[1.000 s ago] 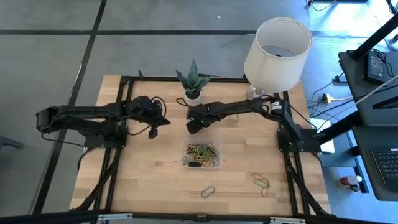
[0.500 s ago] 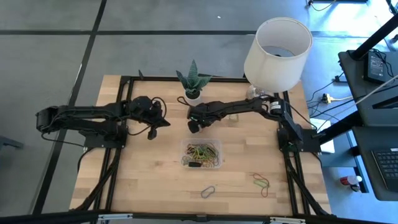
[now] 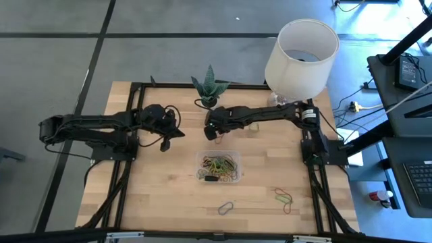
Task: Pick and place rubber bands into bin
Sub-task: Put the top red rubber band into the transparent bin
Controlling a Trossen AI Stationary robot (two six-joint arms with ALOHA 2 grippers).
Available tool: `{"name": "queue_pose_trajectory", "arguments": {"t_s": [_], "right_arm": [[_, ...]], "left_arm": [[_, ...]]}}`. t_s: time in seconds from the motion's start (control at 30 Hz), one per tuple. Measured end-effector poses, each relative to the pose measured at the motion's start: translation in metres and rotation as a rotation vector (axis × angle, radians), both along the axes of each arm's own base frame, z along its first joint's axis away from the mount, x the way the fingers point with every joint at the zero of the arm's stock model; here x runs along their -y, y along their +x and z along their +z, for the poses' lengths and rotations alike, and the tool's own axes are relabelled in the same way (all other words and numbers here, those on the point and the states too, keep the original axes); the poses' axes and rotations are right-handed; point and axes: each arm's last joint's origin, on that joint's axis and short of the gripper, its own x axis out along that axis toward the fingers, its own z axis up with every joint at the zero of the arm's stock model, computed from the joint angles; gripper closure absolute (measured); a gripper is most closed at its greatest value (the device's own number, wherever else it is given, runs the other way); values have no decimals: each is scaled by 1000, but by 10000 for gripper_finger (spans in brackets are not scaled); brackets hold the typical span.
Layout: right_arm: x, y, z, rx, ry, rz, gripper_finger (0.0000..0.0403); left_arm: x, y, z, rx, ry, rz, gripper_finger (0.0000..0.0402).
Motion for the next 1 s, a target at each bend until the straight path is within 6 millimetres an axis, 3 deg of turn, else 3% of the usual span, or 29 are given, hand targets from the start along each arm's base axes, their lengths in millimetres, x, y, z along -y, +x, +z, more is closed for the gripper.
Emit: {"name": "queue_pose_trajectory", "arguments": {"t_s": [0.27, 0.57, 1.0], "right_arm": [[2, -1, -12, -26, -52, -19, 362], [0, -13, -40, -44, -20, -45, 314], [-2, -21, -62, -2, -5, -29, 312]], "left_arm": [[0, 0, 0, -1, -1, 1, 400], [0, 0, 0, -2, -2, -1, 400], [0, 0, 0, -2, 12, -11, 400]]}}
